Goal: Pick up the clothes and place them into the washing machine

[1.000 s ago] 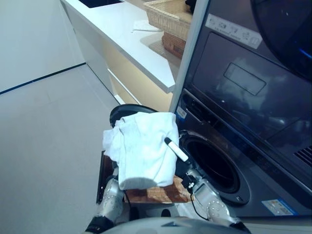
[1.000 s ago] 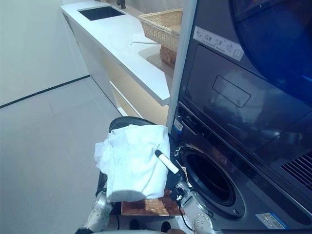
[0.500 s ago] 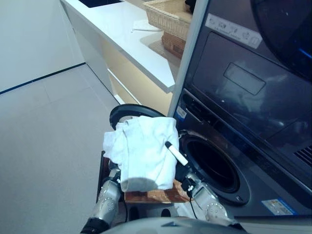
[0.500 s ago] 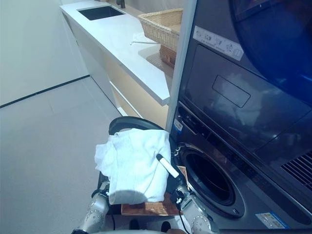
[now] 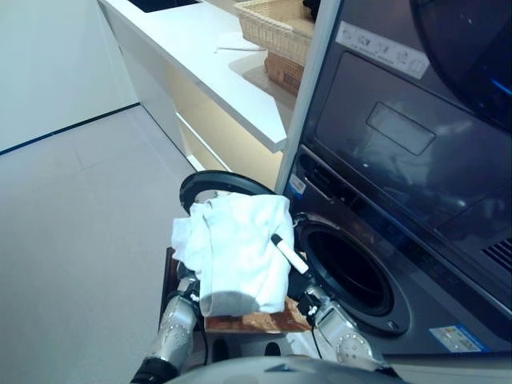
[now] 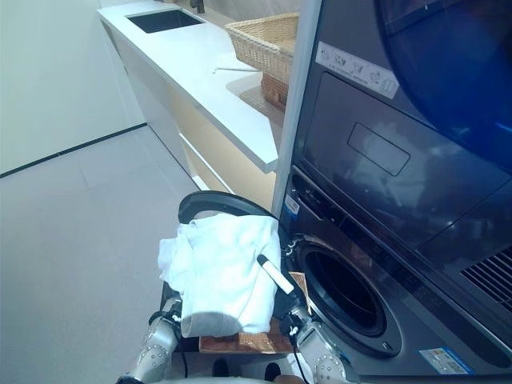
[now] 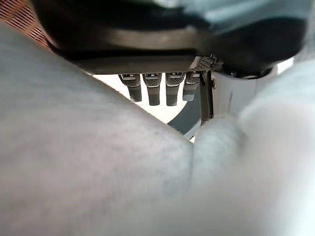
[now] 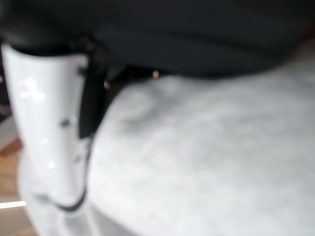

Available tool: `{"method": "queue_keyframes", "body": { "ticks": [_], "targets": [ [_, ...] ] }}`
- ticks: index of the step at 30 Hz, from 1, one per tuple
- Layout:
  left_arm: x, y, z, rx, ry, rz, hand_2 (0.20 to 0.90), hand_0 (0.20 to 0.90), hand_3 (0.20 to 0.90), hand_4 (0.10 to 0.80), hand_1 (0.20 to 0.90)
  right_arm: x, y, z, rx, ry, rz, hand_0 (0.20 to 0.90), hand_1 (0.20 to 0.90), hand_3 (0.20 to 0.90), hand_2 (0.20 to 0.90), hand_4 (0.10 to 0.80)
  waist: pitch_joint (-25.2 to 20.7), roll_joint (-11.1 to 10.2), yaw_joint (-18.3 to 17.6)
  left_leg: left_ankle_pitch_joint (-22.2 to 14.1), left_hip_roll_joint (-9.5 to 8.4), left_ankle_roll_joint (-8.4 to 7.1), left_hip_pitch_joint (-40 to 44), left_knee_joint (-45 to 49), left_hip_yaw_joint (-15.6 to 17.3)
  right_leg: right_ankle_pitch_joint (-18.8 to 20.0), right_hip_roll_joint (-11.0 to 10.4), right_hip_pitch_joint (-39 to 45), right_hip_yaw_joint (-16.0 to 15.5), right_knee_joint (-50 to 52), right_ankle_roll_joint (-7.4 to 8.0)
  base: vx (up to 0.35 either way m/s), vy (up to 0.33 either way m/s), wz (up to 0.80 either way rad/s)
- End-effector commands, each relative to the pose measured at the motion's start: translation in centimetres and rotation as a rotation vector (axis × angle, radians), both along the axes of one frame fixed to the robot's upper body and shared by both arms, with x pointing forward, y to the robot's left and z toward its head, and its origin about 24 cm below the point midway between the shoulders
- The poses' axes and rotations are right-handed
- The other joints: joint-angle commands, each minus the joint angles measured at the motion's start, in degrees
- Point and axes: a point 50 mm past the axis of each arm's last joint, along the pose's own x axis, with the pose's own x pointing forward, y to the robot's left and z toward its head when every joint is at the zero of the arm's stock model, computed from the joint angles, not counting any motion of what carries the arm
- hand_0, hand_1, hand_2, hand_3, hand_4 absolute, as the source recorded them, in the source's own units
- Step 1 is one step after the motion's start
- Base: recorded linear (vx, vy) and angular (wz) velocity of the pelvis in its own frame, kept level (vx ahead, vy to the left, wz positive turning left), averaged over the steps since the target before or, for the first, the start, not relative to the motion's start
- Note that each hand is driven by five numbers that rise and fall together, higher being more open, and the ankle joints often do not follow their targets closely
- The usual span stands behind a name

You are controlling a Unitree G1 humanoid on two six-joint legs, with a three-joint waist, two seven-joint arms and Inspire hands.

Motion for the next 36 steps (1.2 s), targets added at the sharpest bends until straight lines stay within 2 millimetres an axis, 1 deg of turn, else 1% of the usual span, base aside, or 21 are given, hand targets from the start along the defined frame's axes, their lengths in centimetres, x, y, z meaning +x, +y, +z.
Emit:
{"method": "queue_keyframes", "body": {
  "ticks": [1, 14, 17, 24, 25, 26, 27, 28, 36],
  "targets": [
    [2.99, -1.56, 4.42, -0.075, -0.294, -0.033, 0.200, 0.200, 0.200, 0.300, 0.200, 3.16, 1.35, 4.30, 0.129, -0.257, -0.035, 0.200, 0.200, 0.200, 0.200, 0.300, -4.3, -2.2, 1.0, -1.5, -2.22, -2.55, -1.3, -0.5, 1.3, 3.0, -1.7, -1.2, 1.1, -2.1, 2.87, 0.000, 0.000, 0.00],
    [3.07, -1.34, 4.40, -0.066, -0.295, -0.026, 0.200, 0.200, 0.200, 0.300, 0.200, 3.19, 1.22, 4.20, 0.095, -0.258, -0.028, 0.200, 0.200, 0.200, 0.200, 0.300, -4.3, -2.4, 1.1, -1.6, -2.15, -2.58, -1.3, -0.5, 1.3, 2.9, -1.6, -1.2, 1.1, -2.0, 2.88, 0.000, 0.000, 0.00],
    [3.07, -1.44, 4.39, -0.069, -0.293, -0.027, 0.200, 0.200, 0.200, 0.300, 0.200, 3.29, 1.04, 4.15, 0.056, -0.261, -0.018, 0.200, 0.200, 0.200, 0.200, 0.300, -4.4, -2.4, 1.1, -1.6, -2.13, -2.60, -1.4, -0.5, 1.4, 3.0, -1.6, -1.1, 1.1, -2.2, 2.91, 0.000, 0.000, 0.00],
    [3.07, -1.54, 4.37, -0.075, -0.290, -0.028, 0.200, 0.200, 0.200, 0.300, 0.200, 3.40, 1.04, 4.00, 0.045, -0.251, -0.024, 0.200, 0.200, 0.200, 0.200, 0.300, -4.2, -2.4, 1.2, -1.6, -2.17, -2.57, -1.4, -0.5, 1.4, 3.0, -1.6, -1.2, 1.3, -2.2, 2.92, 0.000, 0.000, 0.00],
    [3.08, -1.54, 4.38, -0.075, -0.290, -0.028, 0.200, 0.200, 0.200, 0.300, 0.200, 3.44, 1.05, 4.02, 0.042, -0.253, -0.021, 0.436, 0.436, 0.436, 0.436, 0.469, -4.2, -2.4, 1.1, -1.6, -2.17, -2.57, -1.4, -0.5, 1.4, 3.1, -1.6, -1.2, 1.3, -2.2, 2.94, 0.000, 0.000, 0.00],
    [3.08, -1.54, 4.38, -0.075, -0.290, -0.028, 0.200, 0.200, 0.200, 0.300, 0.200, 3.44, 1.05, 4.02, 0.042, -0.253, -0.021, 0.543, 0.543, 0.543, 0.543, 0.545, -4.2, -2.4, 1.1, -1.6, -2.17, -2.57, -1.4, -0.5, 1.4, 3.1, -1.6, -1.2, 1.3, -2.2, 2.94, 0.000, 0.000, 0.00],
    [3.09, -1.54, 4.44, -0.078, -0.293, -0.027, 0.200, 0.200, 0.200, 0.300, 0.200, 3.47, 1.06, 4.06, 0.043, -0.255, -0.019, 0.820, 0.820, 0.820, 0.820, 0.743, -4.2, -2.4, 1.1, -1.6, -2.19, -2.55, -1.4, -0.5, 1.4, 3.1, -1.6, -1.3, 1.4, -2.2, 2.93, 0.000, 0.000, 0.00],
    [3.06, -1.66, 4.51, -0.086, -0.297, -0.029, 0.200, 0.200, 0.200, 0.300, 0.200, 3.46, 1.22, 4.10, 0.058, -0.255, -0.016, 0.900, 0.900, 0.900, 0.900, 0.800, -4.2, -2.3, 1.2, -1.7, -2.22, -2.54, -1.4, -0.5, 1.5, 3.1, -1.6, -1.3, 1.3, -2.2, 2.97, 0.000, 0.000, 0.00],
    [2.97, -2.01, 4.65, -0.118, -0.308, -0.034, 0.200, 0.200, 0.200, 0.300, 0.200, 3.31, 1.96, 3.90, 0.140, -0.239, -0.005, 0.900, 0.900, 0.900, 0.900, 0.800, -4.1, -2.2, 1.3, -1.7, -2.26, -2.48, -1.4, -0.5, 1.5, 3.2, -1.7, -1.2, 1.6, -2.2, 2.96, 0.000, 0.000, 0.00]
  ]
}}
